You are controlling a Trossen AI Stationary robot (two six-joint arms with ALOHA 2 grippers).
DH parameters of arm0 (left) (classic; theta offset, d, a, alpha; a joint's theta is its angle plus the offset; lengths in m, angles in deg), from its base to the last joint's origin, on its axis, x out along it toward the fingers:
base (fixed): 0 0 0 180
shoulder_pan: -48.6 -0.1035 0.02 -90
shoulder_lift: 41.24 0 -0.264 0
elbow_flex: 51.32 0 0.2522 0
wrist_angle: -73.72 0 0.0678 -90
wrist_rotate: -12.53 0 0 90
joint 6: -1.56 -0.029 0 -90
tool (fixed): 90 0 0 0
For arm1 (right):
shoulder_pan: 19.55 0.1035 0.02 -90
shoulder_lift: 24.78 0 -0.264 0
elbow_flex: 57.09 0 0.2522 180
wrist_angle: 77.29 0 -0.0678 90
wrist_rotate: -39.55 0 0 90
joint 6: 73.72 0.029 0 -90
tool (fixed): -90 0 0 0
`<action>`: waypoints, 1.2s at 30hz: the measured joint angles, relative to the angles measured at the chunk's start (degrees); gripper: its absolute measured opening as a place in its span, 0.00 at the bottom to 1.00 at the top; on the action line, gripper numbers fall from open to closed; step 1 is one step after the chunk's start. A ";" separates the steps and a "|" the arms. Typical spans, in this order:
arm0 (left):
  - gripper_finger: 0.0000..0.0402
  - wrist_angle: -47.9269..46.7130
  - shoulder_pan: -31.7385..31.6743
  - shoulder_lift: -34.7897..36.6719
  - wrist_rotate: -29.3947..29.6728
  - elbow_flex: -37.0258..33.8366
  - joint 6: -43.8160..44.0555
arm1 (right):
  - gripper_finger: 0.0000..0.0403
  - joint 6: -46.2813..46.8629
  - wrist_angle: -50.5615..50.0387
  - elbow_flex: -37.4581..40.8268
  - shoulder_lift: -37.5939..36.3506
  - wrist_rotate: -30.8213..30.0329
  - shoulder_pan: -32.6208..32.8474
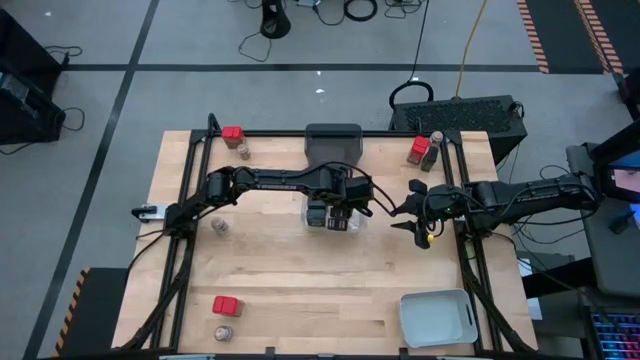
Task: Sort spices by type
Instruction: Put the green seasoning into the transparent bin
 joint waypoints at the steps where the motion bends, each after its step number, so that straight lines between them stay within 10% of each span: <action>1: 0.47 0.00 0.00 0.00 0.00 0.00 0.00 | 0.39 0.00 0.00 0.00 -0.01 0.00 -0.01; 28: 0.47 -12.72 -4.08 7.60 -9.09 7.72 -1.97 | 0.39 -0.39 0.23 0.00 -0.01 -2.48 -1.41; 36: 0.47 -5.81 -7.14 19.28 -14.77 -7.88 -0.52 | 0.39 -2.31 -0.04 0.00 -0.01 -3.29 -7.90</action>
